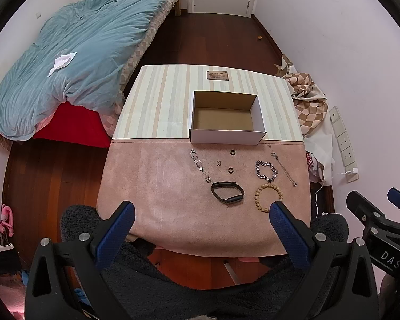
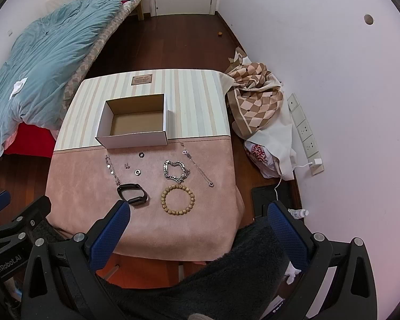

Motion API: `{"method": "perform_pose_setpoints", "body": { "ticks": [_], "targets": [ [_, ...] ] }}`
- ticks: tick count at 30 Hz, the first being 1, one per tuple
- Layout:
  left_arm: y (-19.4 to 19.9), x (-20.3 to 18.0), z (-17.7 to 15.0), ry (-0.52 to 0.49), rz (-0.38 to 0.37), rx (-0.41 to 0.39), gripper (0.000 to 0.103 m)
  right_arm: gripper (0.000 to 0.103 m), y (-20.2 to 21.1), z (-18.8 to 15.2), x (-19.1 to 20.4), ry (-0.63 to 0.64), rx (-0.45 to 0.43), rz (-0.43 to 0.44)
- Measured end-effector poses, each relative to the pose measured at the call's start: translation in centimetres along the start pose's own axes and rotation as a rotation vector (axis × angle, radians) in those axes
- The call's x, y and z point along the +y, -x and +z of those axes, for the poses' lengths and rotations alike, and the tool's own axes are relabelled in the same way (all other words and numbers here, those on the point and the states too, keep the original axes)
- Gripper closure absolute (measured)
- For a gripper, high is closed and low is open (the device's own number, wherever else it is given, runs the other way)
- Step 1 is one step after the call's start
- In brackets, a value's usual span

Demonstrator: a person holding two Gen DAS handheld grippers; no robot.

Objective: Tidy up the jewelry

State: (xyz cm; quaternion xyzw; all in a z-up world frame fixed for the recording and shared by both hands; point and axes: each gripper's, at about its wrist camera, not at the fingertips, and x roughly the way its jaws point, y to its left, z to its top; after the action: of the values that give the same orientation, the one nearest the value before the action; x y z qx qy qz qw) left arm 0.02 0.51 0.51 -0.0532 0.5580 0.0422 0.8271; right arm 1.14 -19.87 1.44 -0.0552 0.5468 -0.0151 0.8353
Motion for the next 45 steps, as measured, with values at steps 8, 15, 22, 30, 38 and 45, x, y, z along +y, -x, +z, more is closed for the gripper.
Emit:
{"method": "perform_pose_setpoints", "body": {
  "ticks": [8, 15, 22, 30, 38, 45],
  "targets": [
    [0.05, 0.00, 0.11, -0.003, 0.004, -0.004, 0.000, 0.000, -0.15, 0.36, -0.04, -0.003, 0.000, 0.006],
    [0.22, -0.10, 0.44, -0.002, 0.003, -0.008, 0.000, 0.000, 0.06, 0.34, 0.04, -0.001, -0.003, 0.010],
    [0.24, -0.05, 0.29, -0.002, 0.002, -0.010, 0.000, 0.000, 0.15, 0.31, 0.16, 0.001, 0.000, 0.012],
    [0.32, 0.25, 0.19, 0.003, -0.006, -0.011, 0.000, 0.000, -0.04, 0.31, 0.15, -0.008, 0.000, 0.017],
    [0.42, 0.38, 0.07, 0.005, -0.010, -0.010, 0.000, 0.000, -0.09, 0.33, 0.11, -0.006, -0.001, 0.015],
    [0.61, 0.52, -0.01, 0.006, -0.011, -0.008, 0.000, 0.000, -0.02, 0.31, 0.00, -0.008, 0.000, 0.020]
  ]
}}
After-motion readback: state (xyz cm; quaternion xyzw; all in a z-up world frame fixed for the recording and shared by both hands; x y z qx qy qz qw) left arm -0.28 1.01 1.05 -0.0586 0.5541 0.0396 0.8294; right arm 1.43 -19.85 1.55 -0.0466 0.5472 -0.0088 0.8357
